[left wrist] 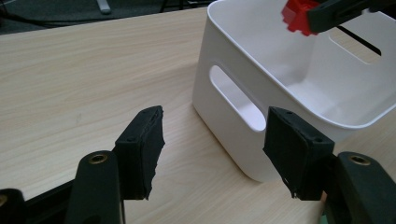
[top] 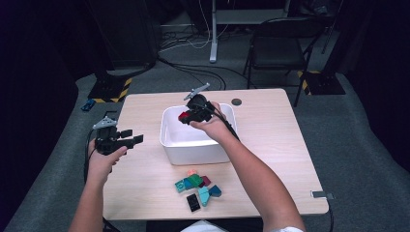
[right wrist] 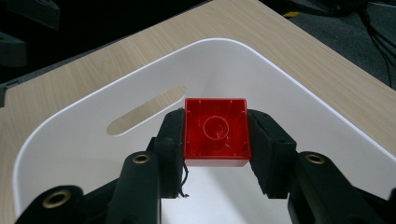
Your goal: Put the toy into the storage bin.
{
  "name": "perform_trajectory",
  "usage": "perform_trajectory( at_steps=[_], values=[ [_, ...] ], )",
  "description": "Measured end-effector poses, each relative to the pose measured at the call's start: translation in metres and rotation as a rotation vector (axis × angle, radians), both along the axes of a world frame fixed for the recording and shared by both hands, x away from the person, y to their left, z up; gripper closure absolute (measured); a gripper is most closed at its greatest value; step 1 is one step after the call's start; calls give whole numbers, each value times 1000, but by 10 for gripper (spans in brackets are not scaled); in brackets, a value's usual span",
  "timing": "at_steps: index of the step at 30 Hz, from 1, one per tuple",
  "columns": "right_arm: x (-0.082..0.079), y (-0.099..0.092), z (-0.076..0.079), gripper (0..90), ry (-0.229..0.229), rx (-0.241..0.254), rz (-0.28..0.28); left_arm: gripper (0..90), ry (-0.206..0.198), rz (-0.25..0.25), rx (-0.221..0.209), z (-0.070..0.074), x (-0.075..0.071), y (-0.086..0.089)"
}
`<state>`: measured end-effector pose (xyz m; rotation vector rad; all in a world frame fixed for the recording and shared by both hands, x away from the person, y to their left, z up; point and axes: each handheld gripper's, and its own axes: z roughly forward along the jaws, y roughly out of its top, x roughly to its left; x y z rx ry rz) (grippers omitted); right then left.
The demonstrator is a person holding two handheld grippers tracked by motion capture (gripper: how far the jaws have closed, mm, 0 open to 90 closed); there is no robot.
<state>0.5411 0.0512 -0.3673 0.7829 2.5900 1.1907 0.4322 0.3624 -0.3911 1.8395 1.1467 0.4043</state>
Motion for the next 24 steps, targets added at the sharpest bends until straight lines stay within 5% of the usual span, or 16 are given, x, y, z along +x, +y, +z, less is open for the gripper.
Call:
perform_trajectory(
  at_steps=[10, 24],
  values=[
    [21, 12, -17, 586, 35, -47, -11, 371, 2, -4, 0, 0, 1, 0],
    [18, 22, -20, 514, 43, -108, -4, 371, 3, 0, 4, -1, 1, 1]
  ],
)
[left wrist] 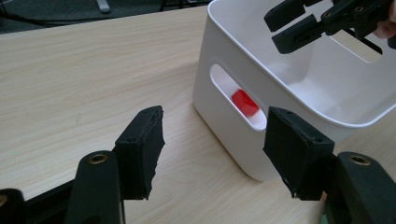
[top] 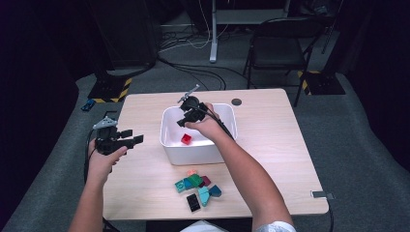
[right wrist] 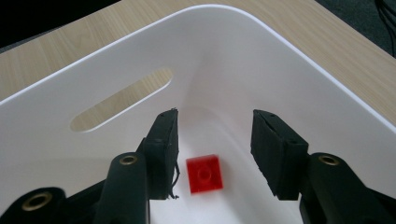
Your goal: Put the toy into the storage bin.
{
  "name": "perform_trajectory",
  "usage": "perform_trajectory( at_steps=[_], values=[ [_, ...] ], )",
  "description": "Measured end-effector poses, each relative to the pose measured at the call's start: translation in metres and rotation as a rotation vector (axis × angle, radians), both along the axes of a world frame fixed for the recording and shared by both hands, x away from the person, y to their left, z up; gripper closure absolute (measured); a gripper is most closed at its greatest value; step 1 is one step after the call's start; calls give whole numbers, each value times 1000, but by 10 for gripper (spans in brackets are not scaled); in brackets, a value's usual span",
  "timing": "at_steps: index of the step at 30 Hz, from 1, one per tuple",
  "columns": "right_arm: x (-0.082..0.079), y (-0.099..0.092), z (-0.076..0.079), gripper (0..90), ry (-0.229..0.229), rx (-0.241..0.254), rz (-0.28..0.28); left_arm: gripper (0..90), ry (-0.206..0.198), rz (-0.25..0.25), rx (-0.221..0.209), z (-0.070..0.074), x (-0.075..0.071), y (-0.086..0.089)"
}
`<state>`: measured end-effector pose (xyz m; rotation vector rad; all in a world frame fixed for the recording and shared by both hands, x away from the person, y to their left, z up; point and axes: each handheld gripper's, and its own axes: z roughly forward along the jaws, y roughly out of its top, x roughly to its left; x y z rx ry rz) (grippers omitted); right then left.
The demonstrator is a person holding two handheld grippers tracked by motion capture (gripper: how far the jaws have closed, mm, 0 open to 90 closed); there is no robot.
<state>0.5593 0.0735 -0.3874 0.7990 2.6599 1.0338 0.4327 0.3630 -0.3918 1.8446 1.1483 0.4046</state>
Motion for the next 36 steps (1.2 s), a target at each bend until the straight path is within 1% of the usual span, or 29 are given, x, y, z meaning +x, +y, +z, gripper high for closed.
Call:
perform_trajectory(
  at_steps=[4, 5, 6, 7, 9, 10, 11, 13, 16, 17, 19, 20, 22, 25, 26, 27, 29, 31, 33, 34, 35, 36],
  values=[
    [-6, -6, 10, 515, -26, 7, -5, 371, 0, 1, 1, 0, 0, 0],
    [-8, -8, 14, 516, -29, 19, -12, 371, -2, 2, 1, 0, 0, -1],
    [-11, -10, 18, 516, -47, 18, -9, 371, 0, 0, 5, 0, 0, -1],
    [-14, -11, 22, 516, -54, 21, -12, 371, 3, -2, 7, 0, 0, -1],
    [-20, -15, 29, 515, -74, 26, 9, 370, 2, -3, 9, 0, 0, -2],
    [-23, -17, 33, 515, -69, 41, 2, 370, 1, -3, 8, 0, 0, -2],
    [-26, -19, 36, 515, -77, 46, 14, 370, 1, -3, 8, 0, 0, -2],
    [-33, -24, 43, 515, -82, 55, 14, 370, -5, 0, 4, 1, -1, -3],
    [-48, -33, 52, 515, -100, 65, 20, 370, -4, -1, 8, 1, -1, -2],
    [-53, -36, 55, 515, -103, 74, 15, 370, -3, -2, 11, 1, -1, -3],
    [-62, -44, 59, 515, -123, 101, 25, 369, -2, -2, 12, 1, -1, -3],
    [-66, -48, 61, 515, -131, 113, 28, 369, 2, -3, 14, 1, -1, -3],
    [-74, -55, 64, 516, -138, 117, 35, 369, -1, -3, 13, 0, -1, -4],
    [-84, -65, 65, 517, -134, 127, 36, 369, 5, -3, 16, 0, 0, -5],
    [-84, -65, 65, 517, -134, 127, 36, 369, 5, -3, 16, 0, 0, -5],
    [-91, -71, 65, 517, -126, 141, 34, 370, 6, -2, 18, -1, 0, -6],
    [-96, -76, 64, 518, -132, 144, 39, 370, 9, -5, 21, -1, 0, -6],
    [-103, -81, 63, 517, -127, 150, 40, 369, 5, 0, 19, -2, 0, -7],
    [-109, -85, 62, 517, -129, 157, 41, 369, 12, -3, 23, -2, 0, -7],
    [-112, -87, 61, 517, -137, 163, 49, 370, 13, -3, 24, -2, 0, -7],
    [-112, -87, 61, 517, -137, 163, 49, 370, 13, -3, 24, -2, 0, -7],
    [-119, -90, 58, 517, -135, 172, 50, 370, 13, -3, 25, -2, 0, -6]
  ],
)
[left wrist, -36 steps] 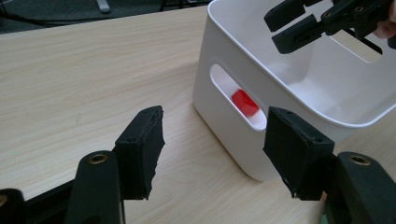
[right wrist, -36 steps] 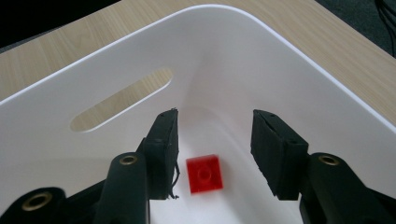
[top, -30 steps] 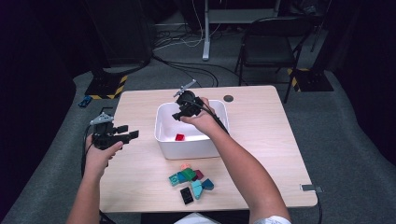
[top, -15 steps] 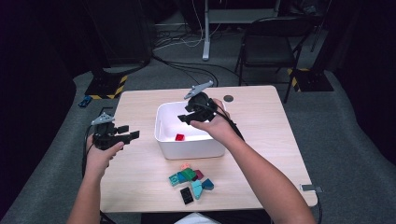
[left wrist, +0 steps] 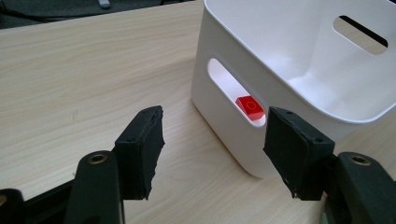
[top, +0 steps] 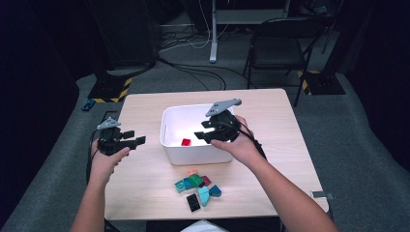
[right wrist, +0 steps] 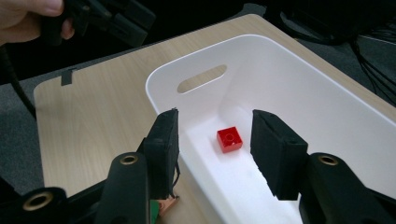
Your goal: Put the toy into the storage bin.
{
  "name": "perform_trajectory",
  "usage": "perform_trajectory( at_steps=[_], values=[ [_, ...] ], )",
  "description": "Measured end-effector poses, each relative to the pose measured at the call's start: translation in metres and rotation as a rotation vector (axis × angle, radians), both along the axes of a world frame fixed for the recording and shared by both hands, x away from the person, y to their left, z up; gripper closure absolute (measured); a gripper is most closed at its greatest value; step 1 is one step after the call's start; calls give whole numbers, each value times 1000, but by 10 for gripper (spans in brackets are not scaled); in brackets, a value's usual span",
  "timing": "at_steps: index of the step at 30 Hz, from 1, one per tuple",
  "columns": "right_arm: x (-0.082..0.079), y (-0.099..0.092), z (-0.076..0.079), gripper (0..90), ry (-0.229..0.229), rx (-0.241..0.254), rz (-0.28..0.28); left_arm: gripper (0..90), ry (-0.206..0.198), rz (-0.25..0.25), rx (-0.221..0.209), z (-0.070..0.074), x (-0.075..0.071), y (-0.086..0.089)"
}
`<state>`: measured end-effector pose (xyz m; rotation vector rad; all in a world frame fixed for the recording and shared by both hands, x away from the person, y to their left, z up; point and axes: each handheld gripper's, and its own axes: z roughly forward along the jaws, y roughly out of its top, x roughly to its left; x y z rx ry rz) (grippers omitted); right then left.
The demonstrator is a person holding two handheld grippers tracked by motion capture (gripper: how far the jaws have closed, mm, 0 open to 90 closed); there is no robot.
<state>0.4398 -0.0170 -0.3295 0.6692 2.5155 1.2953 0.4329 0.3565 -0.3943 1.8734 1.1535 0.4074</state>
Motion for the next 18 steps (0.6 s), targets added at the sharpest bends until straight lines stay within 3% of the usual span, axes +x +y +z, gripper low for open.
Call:
perform_trajectory(
  at_steps=[6, 18],
  values=[
    [-19, -6, -17, 514, 16, -13, 19, 370, 2, 7, -3, -1, 0, 1],
    [-34, -10, -46, 508, 41, 3, 23, 369, 11, 9, 1, -3, 1, 1]
  ],
)
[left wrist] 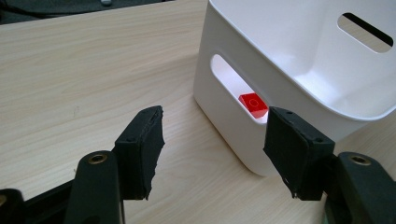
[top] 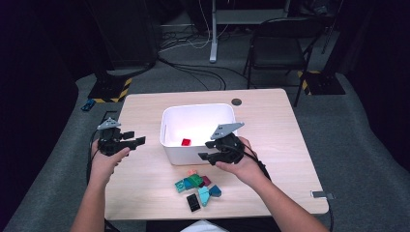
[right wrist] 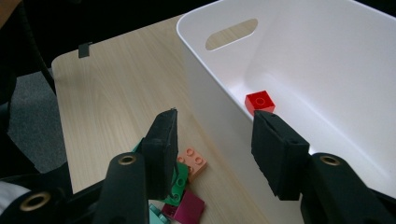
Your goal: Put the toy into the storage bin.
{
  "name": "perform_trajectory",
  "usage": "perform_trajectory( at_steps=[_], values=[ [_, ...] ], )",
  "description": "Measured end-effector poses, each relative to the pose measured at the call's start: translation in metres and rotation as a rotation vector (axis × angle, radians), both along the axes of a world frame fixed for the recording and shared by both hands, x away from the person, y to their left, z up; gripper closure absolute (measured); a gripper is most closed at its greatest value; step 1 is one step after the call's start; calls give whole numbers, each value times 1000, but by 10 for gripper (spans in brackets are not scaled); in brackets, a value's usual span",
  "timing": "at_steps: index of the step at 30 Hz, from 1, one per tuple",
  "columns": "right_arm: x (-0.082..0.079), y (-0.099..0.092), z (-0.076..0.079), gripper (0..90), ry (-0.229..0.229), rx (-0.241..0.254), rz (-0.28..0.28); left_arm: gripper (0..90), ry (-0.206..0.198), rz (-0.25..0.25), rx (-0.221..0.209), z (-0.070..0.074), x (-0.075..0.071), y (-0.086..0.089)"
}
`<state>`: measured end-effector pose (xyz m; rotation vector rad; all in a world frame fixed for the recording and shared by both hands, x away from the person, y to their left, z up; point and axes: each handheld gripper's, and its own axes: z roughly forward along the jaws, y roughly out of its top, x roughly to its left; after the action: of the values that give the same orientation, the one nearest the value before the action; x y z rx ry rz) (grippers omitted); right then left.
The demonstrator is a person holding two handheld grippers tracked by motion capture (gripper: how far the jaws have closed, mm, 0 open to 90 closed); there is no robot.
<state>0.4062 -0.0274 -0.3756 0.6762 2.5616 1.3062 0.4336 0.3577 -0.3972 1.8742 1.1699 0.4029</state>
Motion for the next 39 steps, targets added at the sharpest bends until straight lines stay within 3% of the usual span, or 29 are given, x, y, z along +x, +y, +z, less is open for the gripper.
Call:
perform_trajectory(
  at_steps=[10, 19, 39],
  values=[
    [-7, 5, -35, 493, 8, -26, -8, 369, 4, 5, 5, 0, 0, 1],
    [-9, 12, -61, 482, 51, -33, -13, 369, 2, 7, 6, -1, 0, 1],
    [-11, 32, -103, 444, 146, -38, 34, 368, 9, 8, 11, -3, 0, 0]
  ],
)
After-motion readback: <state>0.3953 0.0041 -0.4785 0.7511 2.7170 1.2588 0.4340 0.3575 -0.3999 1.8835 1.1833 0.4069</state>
